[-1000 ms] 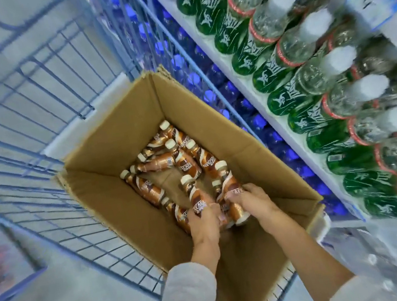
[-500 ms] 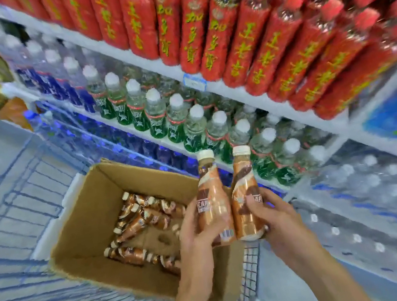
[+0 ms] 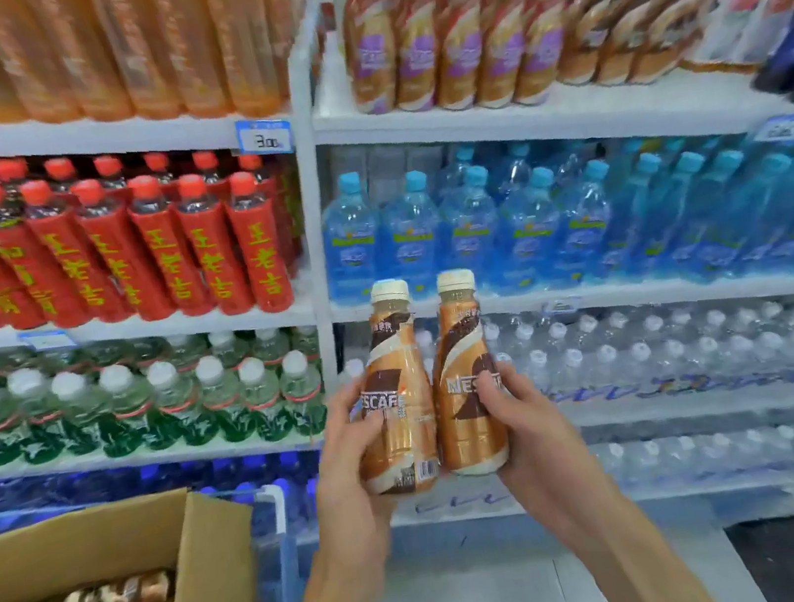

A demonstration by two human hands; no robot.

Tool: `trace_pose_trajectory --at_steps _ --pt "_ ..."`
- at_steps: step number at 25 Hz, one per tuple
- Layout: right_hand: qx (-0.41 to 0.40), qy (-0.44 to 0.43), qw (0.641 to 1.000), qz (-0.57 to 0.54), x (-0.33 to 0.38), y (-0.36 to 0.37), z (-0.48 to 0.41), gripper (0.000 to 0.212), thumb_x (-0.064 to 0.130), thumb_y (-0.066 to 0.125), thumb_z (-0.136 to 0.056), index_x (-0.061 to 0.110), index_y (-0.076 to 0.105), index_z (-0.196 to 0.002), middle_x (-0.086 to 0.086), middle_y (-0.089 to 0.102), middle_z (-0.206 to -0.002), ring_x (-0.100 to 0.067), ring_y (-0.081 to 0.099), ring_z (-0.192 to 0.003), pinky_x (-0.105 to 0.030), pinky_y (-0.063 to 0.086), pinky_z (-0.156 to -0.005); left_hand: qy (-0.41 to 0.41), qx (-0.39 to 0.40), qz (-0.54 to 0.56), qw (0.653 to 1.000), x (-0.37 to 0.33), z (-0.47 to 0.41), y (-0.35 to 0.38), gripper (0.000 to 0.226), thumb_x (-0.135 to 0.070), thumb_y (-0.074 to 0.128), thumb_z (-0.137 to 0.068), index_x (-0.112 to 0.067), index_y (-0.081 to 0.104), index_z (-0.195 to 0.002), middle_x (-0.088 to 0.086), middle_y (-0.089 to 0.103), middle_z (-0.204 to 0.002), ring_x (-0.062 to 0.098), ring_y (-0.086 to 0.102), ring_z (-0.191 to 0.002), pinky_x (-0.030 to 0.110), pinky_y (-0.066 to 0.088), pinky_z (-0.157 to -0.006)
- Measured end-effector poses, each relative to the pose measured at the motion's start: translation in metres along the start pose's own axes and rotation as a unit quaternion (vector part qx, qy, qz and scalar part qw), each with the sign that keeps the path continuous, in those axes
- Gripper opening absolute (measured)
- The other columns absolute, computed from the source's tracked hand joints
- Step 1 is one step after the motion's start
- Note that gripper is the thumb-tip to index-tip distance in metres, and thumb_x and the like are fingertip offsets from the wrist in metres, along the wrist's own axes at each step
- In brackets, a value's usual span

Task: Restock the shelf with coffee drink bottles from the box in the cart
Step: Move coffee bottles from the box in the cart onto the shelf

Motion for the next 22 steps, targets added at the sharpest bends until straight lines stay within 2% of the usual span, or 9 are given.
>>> trace_pose_trajectory --at_steps 1,3,6,8,10,12,15,20,22 --pt "-0.011 -0.013 1.000 -0.007 0.018 -0.025 0.011 0.059 0.030 0.077 -0.085 0.006 0.056 -0.136 -0.024 0.064 -0.132 -0.033 0.064 -0.111 -0.061 0.046 -0.101 -0.008 0.016 0.000 1.000 0.011 0.003 0.028 0.046 -0.015 0.068 -0.072 -0.025 0.064 -0.117 -0.001 0.074 -0.100 0.018 0.071 -0.086 0.044 0.055 -0.074" --pt "-0.036 -0.029 0.999 -0.024 0.050 -0.064 0.030 0.057 0.029 0.070 -0.086 0.003 0.056 -0.135 -0.024 0.065 -0.129 -0.030 0.065 -0.109 -0.053 0.053 -0.095 -0.022 0.039 -0.012 0.999 0.027 0.006 0.074 0.043 -0.019 0.066 -0.076 -0.021 0.063 -0.119 0.003 0.074 -0.098 0.021 0.071 -0.083 0.044 0.057 -0.069" --pt "-0.052 -0.061 0.996 -0.037 0.089 -0.113 0.045 0.058 0.022 0.071 -0.084 -0.001 0.055 -0.135 -0.025 0.068 -0.121 -0.031 0.065 -0.106 -0.042 0.059 -0.082 -0.050 0.078 -0.041 0.995 0.050 0.003 0.134 0.038 -0.015 0.071 -0.079 -0.012 0.068 -0.116 0.014 0.074 -0.104 0.029 0.071 -0.088 0.058 0.058 -0.081" --pt "-0.066 -0.078 0.994 -0.038 0.108 -0.141 0.046 0.065 0.015 0.078 -0.080 0.001 0.053 -0.137 -0.028 0.063 -0.129 -0.036 0.064 -0.110 -0.045 0.058 -0.084 -0.047 0.108 -0.059 0.991 0.058 -0.005 0.164 0.040 -0.012 0.079 -0.072 -0.010 0.071 -0.111 0.013 0.075 -0.105 0.025 0.073 -0.087 0.048 0.061 -0.075" --pt "-0.071 -0.096 0.992 -0.031 0.126 -0.162 0.040 0.065 0.019 0.077 -0.078 0.006 0.053 -0.138 -0.027 0.064 -0.129 -0.038 0.065 -0.115 -0.049 0.054 -0.092 -0.024 0.129 -0.080 0.988 0.059 -0.016 0.190 0.052 -0.015 0.081 -0.066 -0.011 0.069 -0.117 0.010 0.074 -0.111 0.023 0.074 -0.093 0.036 0.059 -0.074" --pt "-0.082 -0.112 0.990 -0.025 0.148 -0.179 0.031 0.060 0.015 0.080 -0.081 0.007 0.056 -0.136 -0.024 0.068 -0.125 -0.038 0.067 -0.113 -0.053 0.050 -0.099 -0.002 0.143 -0.104 0.984 0.059 -0.032 0.215 0.064 -0.019 0.089 -0.059 -0.018 0.068 -0.120 0.006 0.074 -0.116 0.025 0.073 -0.100 0.040 0.057 -0.079" --pt "-0.084 -0.134 0.987 0.000 0.179 -0.194 0.010 0.047 0.015 0.075 -0.086 0.012 0.061 -0.131 -0.018 0.072 -0.119 -0.033 0.070 -0.108 -0.052 0.051 -0.100 0.013 0.144 -0.118 0.983 0.061 -0.063 0.246 0.076 -0.022 0.094 -0.049 -0.027 0.067 -0.120 0.002 0.074 -0.116 0.025 0.072 -0.104 0.044 0.055 -0.081" --pt "-0.099 -0.161 0.981 0.048 0.233 -0.219 -0.051 0.061 0.021 0.081 -0.073 0.018 0.061 -0.131 -0.016 0.074 -0.115 -0.039 0.069 -0.111 -0.054 0.050 -0.103 0.037 0.144 -0.112 0.983 0.057 -0.136 0.292 0.068 -0.014 0.089 -0.056 -0.027 0.066 -0.119 0.006 0.076 -0.109 0.030 0.072 -0.101 0.046 0.057 -0.081" --pt "-0.102 -0.165 0.980 0.049 0.257 -0.228 -0.079 0.063 0.020 0.081 -0.071 0.017 0.061 -0.130 -0.017 0.074 -0.113 -0.039 0.070 -0.108 -0.052 0.053 -0.099 0.041 0.145 -0.125 0.981 0.053 -0.169 0.313 0.071 -0.014 0.094 -0.055 -0.026 0.067 -0.119 0.003 0.076 -0.108 0.026 0.072 -0.100 0.039 0.059 -0.076"
Point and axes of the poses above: each hand's wrist, its own z-axis away from the middle knuckle, its own y-axis out of the palm, x = y × z, the point moved 7 cm from there along -z, towards the middle knuckle
